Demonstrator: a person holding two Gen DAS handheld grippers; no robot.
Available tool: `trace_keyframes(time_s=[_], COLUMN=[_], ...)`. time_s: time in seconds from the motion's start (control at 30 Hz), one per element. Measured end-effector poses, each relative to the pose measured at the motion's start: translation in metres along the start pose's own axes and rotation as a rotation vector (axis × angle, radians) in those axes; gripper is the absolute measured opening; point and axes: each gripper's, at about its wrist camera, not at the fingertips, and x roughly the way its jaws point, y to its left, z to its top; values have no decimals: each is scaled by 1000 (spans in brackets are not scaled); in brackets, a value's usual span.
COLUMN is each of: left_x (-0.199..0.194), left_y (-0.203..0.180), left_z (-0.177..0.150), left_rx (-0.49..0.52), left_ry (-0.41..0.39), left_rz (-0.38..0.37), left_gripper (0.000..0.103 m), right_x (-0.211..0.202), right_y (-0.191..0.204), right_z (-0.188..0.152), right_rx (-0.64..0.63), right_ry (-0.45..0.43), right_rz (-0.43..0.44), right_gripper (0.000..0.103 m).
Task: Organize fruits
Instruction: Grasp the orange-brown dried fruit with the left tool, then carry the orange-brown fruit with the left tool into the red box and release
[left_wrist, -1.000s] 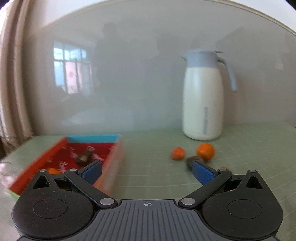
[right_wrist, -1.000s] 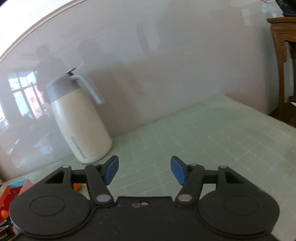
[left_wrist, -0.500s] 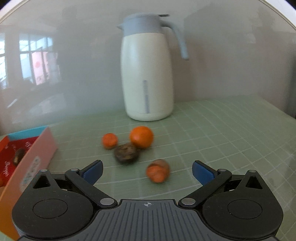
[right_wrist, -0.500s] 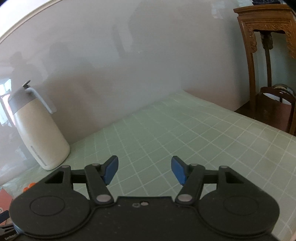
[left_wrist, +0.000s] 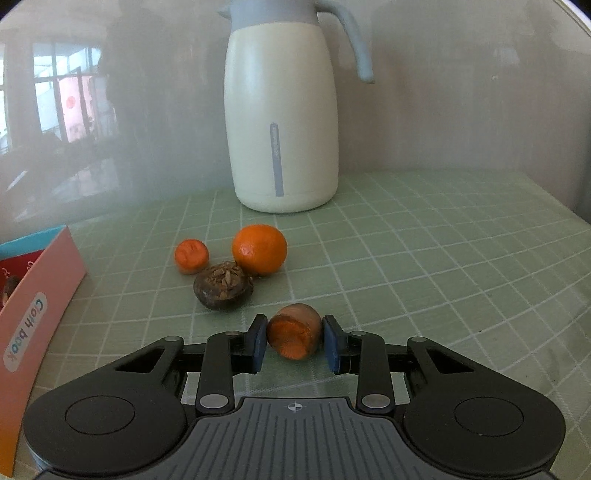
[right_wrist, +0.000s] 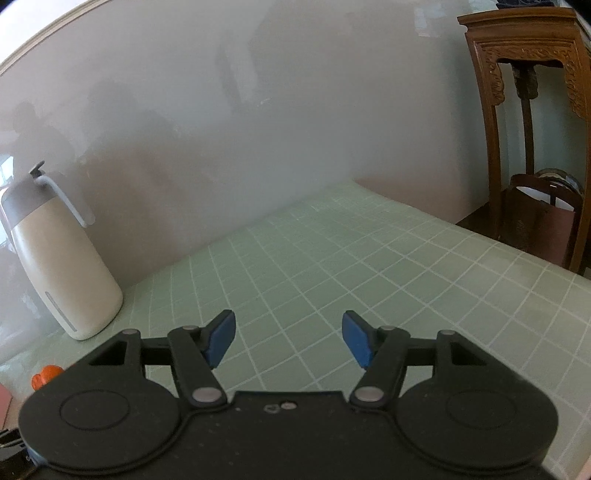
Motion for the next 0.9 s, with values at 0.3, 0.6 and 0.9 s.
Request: trace_keyframes(time_s=[0.3,0.6,0.9], left_x=[-25,-55,-76], left_y=[8,39,110], left_z=[3,7,5], left_rx=[10,-4,-79], left_ry=[-56,-129,-164], left_rz=[-2,43,149], left_gripper=[32,32,32], right_x=[-1,-2,3], right_y=[3,24,61], right_z=[-1,-4,-13], right_rx=[0,-15,-50], right_ry=[7,6,23], right_rz=[10,38,78], right_gripper=[64,64,64])
